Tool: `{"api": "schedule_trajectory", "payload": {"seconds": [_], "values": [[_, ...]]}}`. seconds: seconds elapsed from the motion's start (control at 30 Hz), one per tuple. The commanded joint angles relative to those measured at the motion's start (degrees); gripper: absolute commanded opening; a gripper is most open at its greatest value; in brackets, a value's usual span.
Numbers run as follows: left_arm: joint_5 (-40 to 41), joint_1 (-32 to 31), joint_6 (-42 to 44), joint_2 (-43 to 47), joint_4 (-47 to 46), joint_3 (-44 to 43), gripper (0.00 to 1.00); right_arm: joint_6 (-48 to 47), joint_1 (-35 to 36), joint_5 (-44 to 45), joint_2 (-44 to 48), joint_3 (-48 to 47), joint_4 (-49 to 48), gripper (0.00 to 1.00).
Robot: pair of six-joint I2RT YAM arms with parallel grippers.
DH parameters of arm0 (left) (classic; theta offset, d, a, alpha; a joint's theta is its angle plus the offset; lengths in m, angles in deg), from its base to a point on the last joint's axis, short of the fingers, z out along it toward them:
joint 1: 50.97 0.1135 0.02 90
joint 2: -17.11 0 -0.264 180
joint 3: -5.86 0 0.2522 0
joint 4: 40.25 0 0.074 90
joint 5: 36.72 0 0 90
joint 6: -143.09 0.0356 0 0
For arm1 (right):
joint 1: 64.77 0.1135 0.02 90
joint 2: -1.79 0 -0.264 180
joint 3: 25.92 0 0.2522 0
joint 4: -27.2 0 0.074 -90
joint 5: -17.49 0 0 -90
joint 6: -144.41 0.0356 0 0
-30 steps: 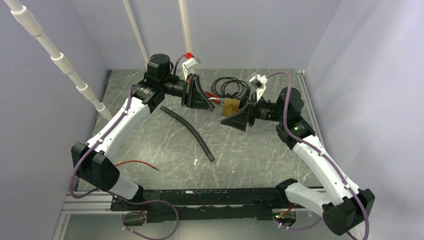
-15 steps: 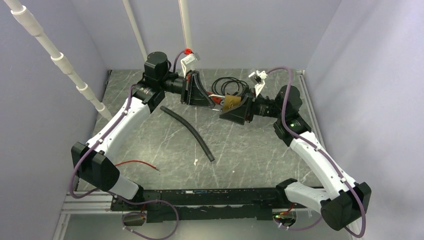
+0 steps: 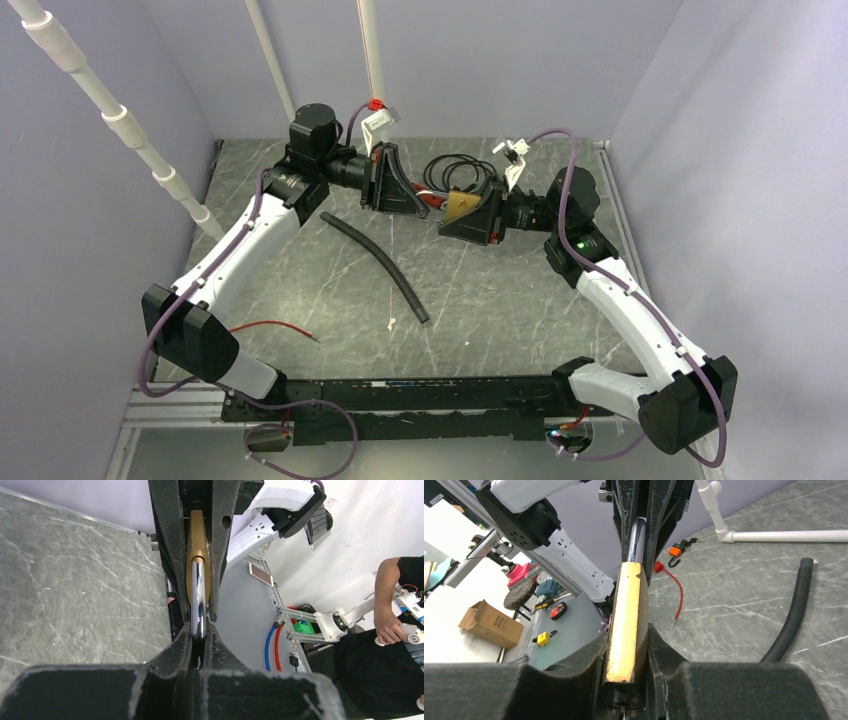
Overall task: Lock with the key
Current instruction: Lock the lock.
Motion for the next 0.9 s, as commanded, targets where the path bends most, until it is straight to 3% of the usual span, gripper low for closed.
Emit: {"api": "schedule_trajectory", "payload": {"seconds": [0.0,0.07,0.13,0.33,0.53,0.63,0.87], "values": [[-1.3,0.6,7.4,0.3,7.4,-5.8,0.22,-1.2,0.4,-3.1,0.3,-4.8,-0.2,0.0],[-2.5,2.5,9.7,0.1,11.9,-7.3,0.39,-1.5,-0.1,-3.1,1.0,-4.8,0.9,0.0],[-3.5,3.9,9.8,0.6,12.5,-7.0,0.45,-1.2,-0.5,-3.2,1.7,-4.5,1.0,0.0],[-2.8,4.1,4.8,2.7,5.1,-2.6,0.46,-1.6,-0.8,-3.7,2.1,-3.9,0.8,0.0],[-1.3,2.1,8.9,2.2,10.4,-3.6,0.5,-3.5,-0.8,-3.3,2.1,-4.3,1.7,0.0],[-1.1,0.5,9.5,2.1,11.2,-3.4,0.41,-4.2,-0.8,-3.2,2.0,-4.5,2.1,0.0],[-1.4,-1.8,6.5,1.1,7.7,-3.1,0.01,-5.0,-0.7,-2.8,2.0,-4.7,1.8,0.0]]}}
